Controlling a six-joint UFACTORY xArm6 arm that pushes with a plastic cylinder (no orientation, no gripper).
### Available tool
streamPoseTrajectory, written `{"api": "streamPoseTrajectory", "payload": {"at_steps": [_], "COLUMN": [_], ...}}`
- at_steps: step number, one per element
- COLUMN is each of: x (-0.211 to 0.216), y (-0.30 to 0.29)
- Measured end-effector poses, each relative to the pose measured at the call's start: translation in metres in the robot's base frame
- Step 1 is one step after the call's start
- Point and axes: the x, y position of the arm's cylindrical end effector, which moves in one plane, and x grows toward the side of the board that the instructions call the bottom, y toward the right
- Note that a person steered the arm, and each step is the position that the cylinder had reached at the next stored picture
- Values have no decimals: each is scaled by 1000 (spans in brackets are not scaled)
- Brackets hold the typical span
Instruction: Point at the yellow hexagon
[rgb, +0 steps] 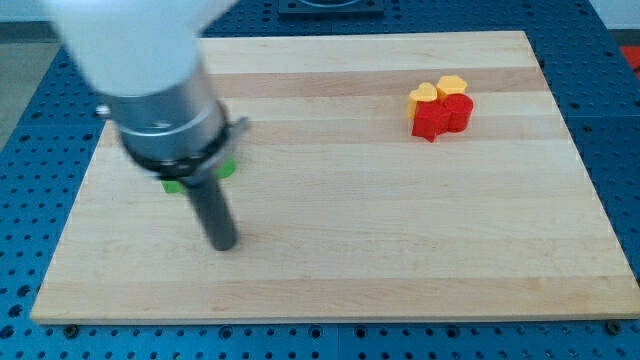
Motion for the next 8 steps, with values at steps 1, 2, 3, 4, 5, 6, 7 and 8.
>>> {"api": "streamPoseTrajectory", "payload": {"at_steps": [1, 2, 3, 4, 5, 6, 7, 8], "x": [-9, -28, -63, -102, -159, -221, -276, -299], "y": [84, 168, 247, 308, 353, 363, 361, 338]}}
